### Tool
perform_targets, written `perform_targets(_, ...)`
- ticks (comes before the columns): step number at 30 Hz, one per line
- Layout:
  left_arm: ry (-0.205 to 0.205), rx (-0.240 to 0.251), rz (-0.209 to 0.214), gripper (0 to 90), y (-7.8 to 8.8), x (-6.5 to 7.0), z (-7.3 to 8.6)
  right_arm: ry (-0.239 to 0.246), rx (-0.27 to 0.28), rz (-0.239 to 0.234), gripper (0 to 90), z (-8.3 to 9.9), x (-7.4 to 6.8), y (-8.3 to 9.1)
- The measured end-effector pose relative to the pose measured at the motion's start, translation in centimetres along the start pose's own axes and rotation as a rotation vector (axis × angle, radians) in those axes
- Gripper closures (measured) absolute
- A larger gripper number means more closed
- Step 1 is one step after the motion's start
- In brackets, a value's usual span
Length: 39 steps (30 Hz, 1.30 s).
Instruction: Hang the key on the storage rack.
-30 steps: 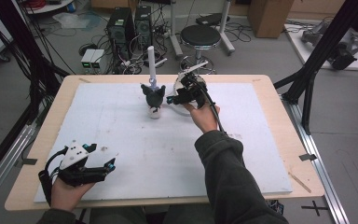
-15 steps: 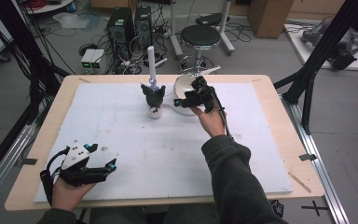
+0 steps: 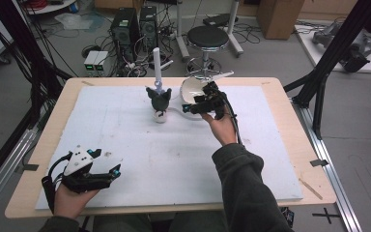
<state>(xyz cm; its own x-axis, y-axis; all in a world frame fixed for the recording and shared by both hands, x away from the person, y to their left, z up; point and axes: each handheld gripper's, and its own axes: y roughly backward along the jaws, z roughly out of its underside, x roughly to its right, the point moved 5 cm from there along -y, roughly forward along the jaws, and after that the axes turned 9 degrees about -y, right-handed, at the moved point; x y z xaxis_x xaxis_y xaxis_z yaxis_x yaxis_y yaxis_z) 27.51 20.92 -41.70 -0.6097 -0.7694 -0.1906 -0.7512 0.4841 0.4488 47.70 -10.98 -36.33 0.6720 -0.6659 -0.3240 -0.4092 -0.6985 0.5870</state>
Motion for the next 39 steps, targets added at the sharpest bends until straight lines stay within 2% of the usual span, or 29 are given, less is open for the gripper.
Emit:
perform_targets(22, 0.001, -0.004, 0.004, 17.2, -0.1, 0.0, 0.0, 0.021, 0.039, 0.018, 12.0, 0.7, -0.7, 1.2)
perform_targets(39, 0.004, -0.003, 0.003, 17.1, 0.0, 0.0, 0.0, 0.016, 0.062, 0.032, 11.6, 2.0, -0.5, 2.1)
